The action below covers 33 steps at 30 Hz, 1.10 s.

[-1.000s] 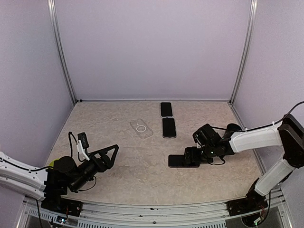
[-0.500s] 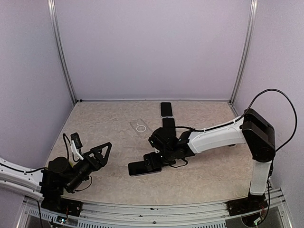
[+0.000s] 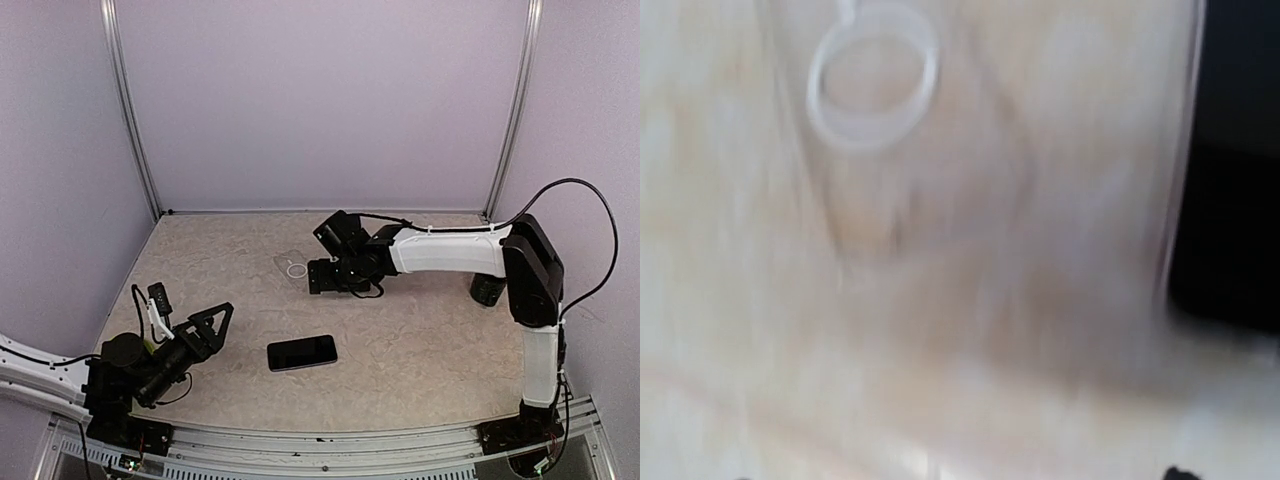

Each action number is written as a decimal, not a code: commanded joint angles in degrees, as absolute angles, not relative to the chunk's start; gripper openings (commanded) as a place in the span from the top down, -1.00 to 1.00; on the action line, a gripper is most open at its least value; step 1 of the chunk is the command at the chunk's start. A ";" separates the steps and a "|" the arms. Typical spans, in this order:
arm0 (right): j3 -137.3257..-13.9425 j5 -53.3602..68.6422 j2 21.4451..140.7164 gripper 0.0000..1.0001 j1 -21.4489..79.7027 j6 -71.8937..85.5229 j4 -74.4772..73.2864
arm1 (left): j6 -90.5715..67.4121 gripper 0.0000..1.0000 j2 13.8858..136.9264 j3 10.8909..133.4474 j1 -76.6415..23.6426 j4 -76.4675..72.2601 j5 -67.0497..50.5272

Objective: Put the phone into the phone case
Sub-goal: Move the phone to the center of the board, then pick up the phone case from the center of the board.

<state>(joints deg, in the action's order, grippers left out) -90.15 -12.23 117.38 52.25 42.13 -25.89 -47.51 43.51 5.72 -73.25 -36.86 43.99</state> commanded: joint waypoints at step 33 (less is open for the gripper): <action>-119.89 -12.61 144.93 0.25 45.59 33.77 -30.49 | -49.66 -0.96 43.77 5.69 -75.59 -35.54 45.44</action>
<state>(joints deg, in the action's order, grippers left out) -120.16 -14.33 143.79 45.71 35.66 -30.68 -49.89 42.96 5.72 -75.29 -34.50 44.80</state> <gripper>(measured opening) 0.415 0.979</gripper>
